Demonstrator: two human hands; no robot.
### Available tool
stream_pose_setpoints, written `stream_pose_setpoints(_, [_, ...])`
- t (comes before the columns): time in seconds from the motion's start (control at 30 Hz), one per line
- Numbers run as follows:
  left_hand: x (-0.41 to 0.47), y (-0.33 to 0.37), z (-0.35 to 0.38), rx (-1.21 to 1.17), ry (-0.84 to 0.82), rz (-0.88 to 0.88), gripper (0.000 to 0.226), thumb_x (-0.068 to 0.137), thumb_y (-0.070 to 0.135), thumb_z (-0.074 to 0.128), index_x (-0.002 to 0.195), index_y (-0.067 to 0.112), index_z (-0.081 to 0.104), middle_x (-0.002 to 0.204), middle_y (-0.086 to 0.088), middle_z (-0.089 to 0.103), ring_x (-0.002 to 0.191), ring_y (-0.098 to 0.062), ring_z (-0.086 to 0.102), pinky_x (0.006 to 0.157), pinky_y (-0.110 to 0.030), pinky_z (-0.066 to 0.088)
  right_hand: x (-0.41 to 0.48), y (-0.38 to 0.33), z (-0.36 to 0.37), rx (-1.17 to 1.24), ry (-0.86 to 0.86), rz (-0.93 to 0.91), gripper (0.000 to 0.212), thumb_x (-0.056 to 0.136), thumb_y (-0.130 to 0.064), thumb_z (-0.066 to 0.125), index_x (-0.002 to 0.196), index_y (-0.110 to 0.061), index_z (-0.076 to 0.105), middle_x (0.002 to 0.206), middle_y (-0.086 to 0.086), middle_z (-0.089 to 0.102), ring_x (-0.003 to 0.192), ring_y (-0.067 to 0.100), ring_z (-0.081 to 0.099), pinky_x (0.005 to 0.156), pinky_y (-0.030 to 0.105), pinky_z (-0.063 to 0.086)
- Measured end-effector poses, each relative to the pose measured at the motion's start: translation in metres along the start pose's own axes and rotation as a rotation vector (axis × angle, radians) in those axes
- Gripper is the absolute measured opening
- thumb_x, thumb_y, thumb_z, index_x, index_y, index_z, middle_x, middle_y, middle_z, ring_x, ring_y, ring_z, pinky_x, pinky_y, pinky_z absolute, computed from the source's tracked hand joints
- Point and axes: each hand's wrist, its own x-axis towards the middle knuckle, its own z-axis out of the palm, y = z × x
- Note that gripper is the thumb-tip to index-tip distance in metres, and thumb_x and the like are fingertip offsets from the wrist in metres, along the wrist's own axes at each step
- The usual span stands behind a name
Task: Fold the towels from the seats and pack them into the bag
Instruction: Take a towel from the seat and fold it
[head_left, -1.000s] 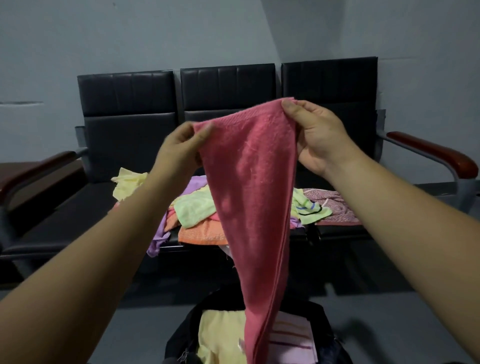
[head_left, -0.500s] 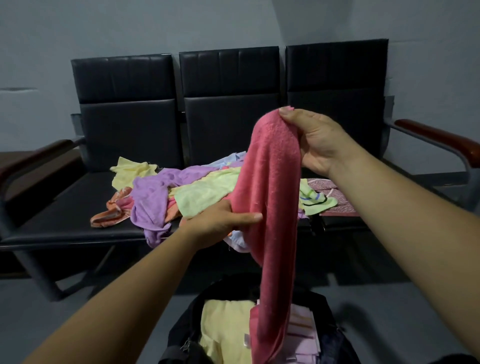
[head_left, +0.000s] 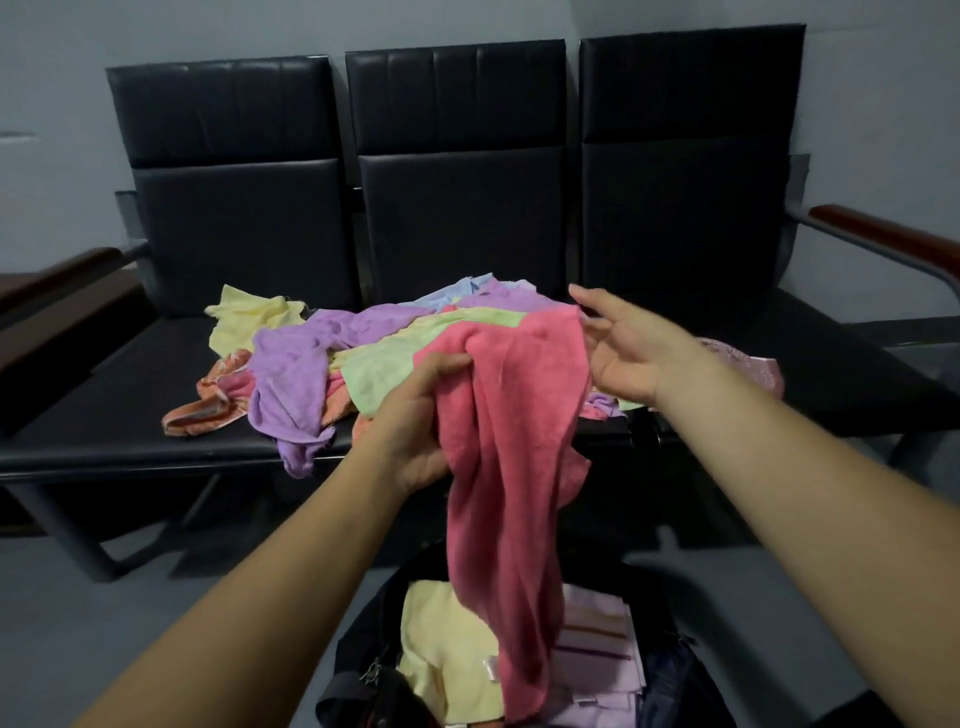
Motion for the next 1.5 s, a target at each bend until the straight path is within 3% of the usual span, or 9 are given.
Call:
stream_pose_setpoints(0.23, [0.010, 0.015, 0.000, 0.048, 0.138, 0.118, 0.034, 0.095, 0.019, 0.061, 0.121, -0.001, 0.064, 0.123, -0.020, 0.068, 0.109, -0.033, 0.069, 0.097, -0.049, 0.054, -0.004, 0.064, -0.014, -0.094, -0.257, 0.262, 0.090, 0.079, -0.074, 0.057, 0.127, 0.002, 0.058, 0.122, 0.020, 0.069, 0.116, 0.036, 0.065, 0.108, 0.057, 0.044])
stream_pose_setpoints(0.43, [0.017, 0.022, -0.007, 0.251, 0.280, 0.154, 0.023, 0.098, 0.012, 0.059, 0.118, 0.002, 0.066, 0.104, -0.018, 0.076, 0.096, -0.027, 0.075, 0.072, -0.038, 0.062, -0.011, 0.074, 0.008, -0.407, -0.184, 0.021, 0.009, 0.081, -0.023, 0.078, 0.086, -0.015, 0.078, 0.092, 0.010, 0.073, 0.087, 0.024, 0.066, 0.093, 0.045, 0.052])
stream_pose_setpoints(0.57, [0.013, 0.026, -0.017, 0.284, 0.260, 0.125, 0.042, 0.095, 0.032, 0.063, 0.128, 0.006, 0.063, 0.119, -0.016, 0.072, 0.108, -0.027, 0.071, 0.088, -0.040, 0.059, -0.007, 0.075, 0.017, -0.044, -0.130, -0.185, 0.011, 0.095, -0.008, 0.062, 0.102, -0.005, 0.070, 0.085, 0.008, 0.072, 0.076, 0.017, 0.067, 0.075, 0.033, 0.056])
stream_pose_setpoints(0.67, [0.003, 0.022, -0.022, 0.406, 0.038, 0.045, 0.049, 0.089, 0.053, 0.052, 0.123, 0.019, 0.065, 0.117, -0.002, 0.074, 0.112, -0.018, 0.069, 0.098, -0.038, 0.052, -0.007, 0.062, 0.024, 0.115, -0.097, -0.227, 0.028, 0.095, -0.012, 0.060, 0.116, 0.005, 0.066, 0.110, 0.019, 0.072, 0.099, 0.025, 0.069, 0.091, 0.036, 0.057])
stream_pose_setpoints(0.77, [0.001, 0.009, -0.028, 0.731, -0.107, 0.020, 0.012, 0.096, 0.022, 0.060, 0.104, 0.021, 0.069, 0.092, 0.002, 0.077, 0.090, -0.016, 0.072, 0.085, -0.040, 0.055, -0.011, 0.054, 0.029, 0.169, -0.055, -0.184, 0.029, 0.097, -0.019, 0.057, 0.114, 0.001, 0.069, 0.109, 0.016, 0.074, 0.101, 0.024, 0.072, 0.093, 0.038, 0.056])
stream_pose_setpoints(0.83, [0.002, 0.003, -0.036, 0.807, -0.172, 0.015, 0.030, 0.089, 0.016, 0.072, 0.117, 0.009, 0.067, 0.110, -0.011, 0.075, 0.107, -0.033, 0.070, 0.097, -0.050, 0.054, -0.015, 0.047, 0.026, 0.199, -0.045, -0.176, 0.026, 0.098, -0.021, 0.055, 0.107, -0.002, 0.070, 0.098, 0.012, 0.076, 0.094, 0.023, 0.072, 0.091, 0.037, 0.055])
stream_pose_setpoints(1.03, [0.002, -0.001, -0.030, 0.565, -0.026, 0.086, 0.019, 0.080, 0.017, 0.071, 0.095, 0.010, 0.079, 0.102, -0.009, 0.076, 0.096, -0.023, 0.071, 0.091, -0.040, 0.056, -0.020, 0.036, 0.015, 0.161, 0.028, -0.143, 0.021, 0.100, -0.019, 0.055, 0.099, -0.005, 0.070, 0.082, 0.008, 0.076, 0.072, 0.017, 0.074, 0.073, 0.032, 0.059])
stream_pose_setpoints(1.3, [0.003, 0.002, -0.012, 0.115, 0.103, 0.106, 0.051, 0.086, 0.025, 0.071, 0.131, 0.001, 0.062, 0.130, -0.017, 0.066, 0.124, -0.033, 0.061, 0.108, -0.049, 0.046, -0.027, 0.056, -0.001, -0.091, -0.280, 0.130, 0.046, 0.091, -0.049, 0.060, 0.111, -0.009, 0.073, 0.105, 0.012, 0.072, 0.095, 0.025, 0.071, 0.085, 0.038, 0.060])
stream_pose_setpoints(1.5, [0.000, 0.016, -0.020, 0.126, 0.112, 0.232, 0.040, 0.081, 0.019, 0.073, 0.120, 0.012, 0.068, 0.110, -0.011, 0.073, 0.102, -0.025, 0.070, 0.092, -0.043, 0.057, -0.018, 0.062, -0.001, -0.128, -0.314, -0.006, 0.040, 0.080, -0.011, 0.080, 0.117, 0.000, 0.070, 0.104, 0.014, 0.072, 0.089, 0.022, 0.071, 0.092, 0.040, 0.056])
